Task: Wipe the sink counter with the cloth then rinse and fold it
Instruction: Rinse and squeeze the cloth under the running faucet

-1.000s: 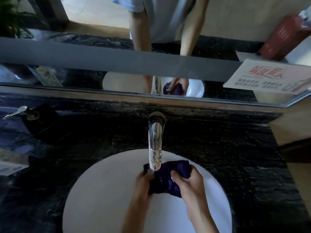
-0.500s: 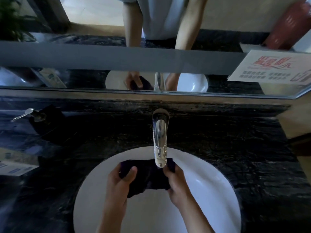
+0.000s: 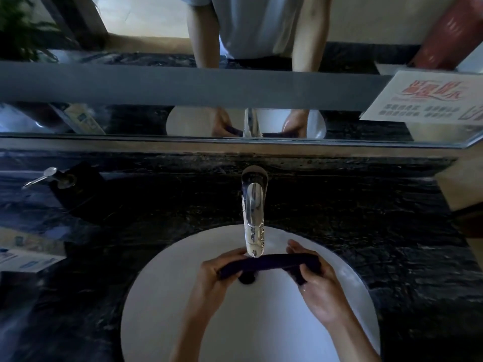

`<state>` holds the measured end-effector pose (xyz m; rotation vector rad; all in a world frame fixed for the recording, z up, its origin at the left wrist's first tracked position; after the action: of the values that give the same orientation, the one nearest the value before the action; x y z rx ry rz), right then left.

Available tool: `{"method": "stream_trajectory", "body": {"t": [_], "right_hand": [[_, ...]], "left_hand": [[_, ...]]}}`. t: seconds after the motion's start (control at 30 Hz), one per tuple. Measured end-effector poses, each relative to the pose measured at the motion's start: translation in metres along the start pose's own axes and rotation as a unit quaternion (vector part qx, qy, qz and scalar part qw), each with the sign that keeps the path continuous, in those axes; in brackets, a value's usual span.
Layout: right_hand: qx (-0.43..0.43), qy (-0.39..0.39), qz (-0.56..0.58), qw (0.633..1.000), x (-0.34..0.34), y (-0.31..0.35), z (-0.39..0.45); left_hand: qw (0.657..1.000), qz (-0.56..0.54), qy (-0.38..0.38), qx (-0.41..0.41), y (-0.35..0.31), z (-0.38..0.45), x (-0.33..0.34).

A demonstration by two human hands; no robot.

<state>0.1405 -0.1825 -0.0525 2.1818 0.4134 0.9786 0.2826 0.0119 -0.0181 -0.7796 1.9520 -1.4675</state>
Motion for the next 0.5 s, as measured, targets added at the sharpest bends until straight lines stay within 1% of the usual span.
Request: {"method": "stream_trajectory", "body": {"t": [0.13, 0.2, 0.3, 0.4, 0.5], "right_hand": [[-0.045, -0.019, 0.056, 0.997, -0.015, 0.004, -0.003], [-0.055, -0.022, 0.057, 0.997, -0.016, 0.005, -0.003], [-0.036, -0.021, 0.028, 0.999, -0.006, 0.0, 0.0], [-0.02, -0.008, -0.033, 0.999, 0.016, -0.007, 0.005], [0.003, -0.044, -0.108, 0.993, 0.048, -0.016, 0.011]], "left_hand": [[1.0, -0.021, 0.009, 0.001, -0.001, 0.01, 0.021], [0.999, -0.035, 0.005, -0.008, 0.002, 0.011, 0.022], [0.999, -0.048, -0.011, -0.013, 0.004, 0.002, 0.016], [0.992, -0.101, -0.07, -0.043, 0.012, -0.008, -0.004], [0.972, -0.169, -0.138, -0.09, 0.025, -0.012, -0.016]]}}
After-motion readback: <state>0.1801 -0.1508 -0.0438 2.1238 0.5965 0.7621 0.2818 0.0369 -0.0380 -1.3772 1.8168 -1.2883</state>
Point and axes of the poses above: each hand's wrist, its own z-axis towards the middle knuckle, its own x-axis out of the palm, y = z × x, the point moved 2 cm from there along z, towards the middle knuckle, and after that the axes turned 1 degree about -y, right-handed, at the moved point
